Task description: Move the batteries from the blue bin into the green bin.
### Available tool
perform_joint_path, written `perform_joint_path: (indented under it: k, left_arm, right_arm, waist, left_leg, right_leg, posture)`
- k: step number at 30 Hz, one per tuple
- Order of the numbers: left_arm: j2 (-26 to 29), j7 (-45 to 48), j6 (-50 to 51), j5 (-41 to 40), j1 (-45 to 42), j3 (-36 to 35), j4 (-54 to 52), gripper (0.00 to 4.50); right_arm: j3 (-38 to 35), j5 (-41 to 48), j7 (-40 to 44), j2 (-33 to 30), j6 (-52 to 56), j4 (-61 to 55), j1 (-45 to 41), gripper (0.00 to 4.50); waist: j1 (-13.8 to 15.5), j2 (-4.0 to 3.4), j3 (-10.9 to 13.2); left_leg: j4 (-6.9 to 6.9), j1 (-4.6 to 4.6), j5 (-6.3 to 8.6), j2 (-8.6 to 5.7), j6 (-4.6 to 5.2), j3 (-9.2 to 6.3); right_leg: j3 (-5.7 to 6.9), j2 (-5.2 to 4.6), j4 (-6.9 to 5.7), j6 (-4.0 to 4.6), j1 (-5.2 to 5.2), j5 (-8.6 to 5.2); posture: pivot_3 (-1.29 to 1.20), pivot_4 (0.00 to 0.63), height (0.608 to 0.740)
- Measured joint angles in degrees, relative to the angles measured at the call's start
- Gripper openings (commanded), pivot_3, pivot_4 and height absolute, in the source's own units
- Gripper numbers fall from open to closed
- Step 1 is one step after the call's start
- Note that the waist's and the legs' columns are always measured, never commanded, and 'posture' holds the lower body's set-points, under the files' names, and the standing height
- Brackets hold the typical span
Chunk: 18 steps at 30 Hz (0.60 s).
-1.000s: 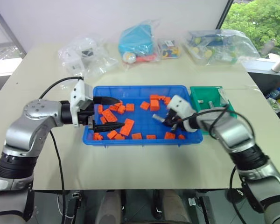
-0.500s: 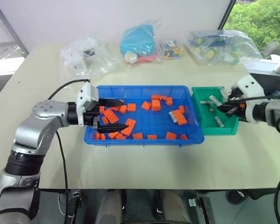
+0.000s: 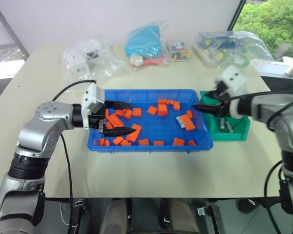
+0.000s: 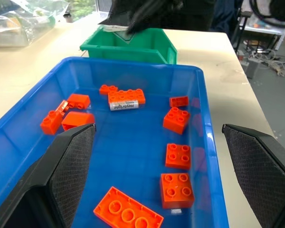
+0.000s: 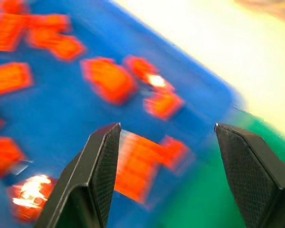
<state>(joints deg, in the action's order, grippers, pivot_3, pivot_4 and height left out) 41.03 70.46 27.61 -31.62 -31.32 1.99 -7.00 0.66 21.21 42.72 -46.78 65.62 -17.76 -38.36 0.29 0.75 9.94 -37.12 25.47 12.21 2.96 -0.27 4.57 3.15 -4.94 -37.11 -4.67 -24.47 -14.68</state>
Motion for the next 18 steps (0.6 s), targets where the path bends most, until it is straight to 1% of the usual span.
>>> perform_joint_path:
  k: [1,3,6,12,18]
  left_arm:
    - [0.0,0.0,0.0,0.0,0.0,0.0,0.0,4.5]
    - [0.1,-0.2,0.3,0.0,0.1,0.0,-0.3,4.5]
    - [0.5,-0.7,0.7,0.0,0.3,-0.1,-1.3,4.5]
    - [2.4,-1.3,1.6,-0.3,2.6,-1.3,-2.9,4.5]
    - [2.7,-2.4,1.9,-0.5,3.6,-2.0,-3.3,4.5]
  right_arm:
    - [1.2,0.0,-0.2,0.8,0.0,0.0,0.0,3.21]
    - [9.1,-1.5,-2.1,5.9,-1.1,0.8,0.0,3.21]
    - [13.8,-3.1,-3.1,8.2,-2.6,3.4,0.0,3.21]
    - [16.3,-6.2,-3.7,8.3,-4.9,8.3,-0.1,3.21]
    - [16.5,-7.6,-3.8,8.3,-5.6,9.6,0.0,3.21]
  waist:
    - [0.1,0.01,0.0]
    - [0.3,0.0,0.0]
    - [0.4,0.0,0.0]
    - [0.3,0.0,0.0]
    - [0.3,0.0,0.0]
  left_leg:
    - [-0.01,0.01,0.0,0.0,0.0,0.0]
    - [-0.04,0.03,0.0,-0.02,0.0,0.01]
    - [-0.05,0.04,0.0,-0.03,0.0,0.01]
    - [-0.04,0.02,0.0,-0.02,0.0,0.01]
    - [-0.04,0.02,0.0,-0.02,0.0,0.01]
  right_leg:
    - [0.0,0.0,0.0,0.0,0.0,0.0]
    - [0.0,-0.02,0.0,0.0,0.01,0.0]
    - [0.0,-0.03,0.0,0.0,0.01,0.0]
    - [0.0,-0.01,-0.02,0.0,0.0,0.0]
    - [0.01,-0.01,-0.02,0.0,0.01,0.0]
  posture:
    - [0.0,0.15,0.736]
    - [0.0,0.15,0.736]
    - [0.0,0.15,0.736]
    - [0.0,0.15,0.736]
    - [0.0,0.15,0.736]
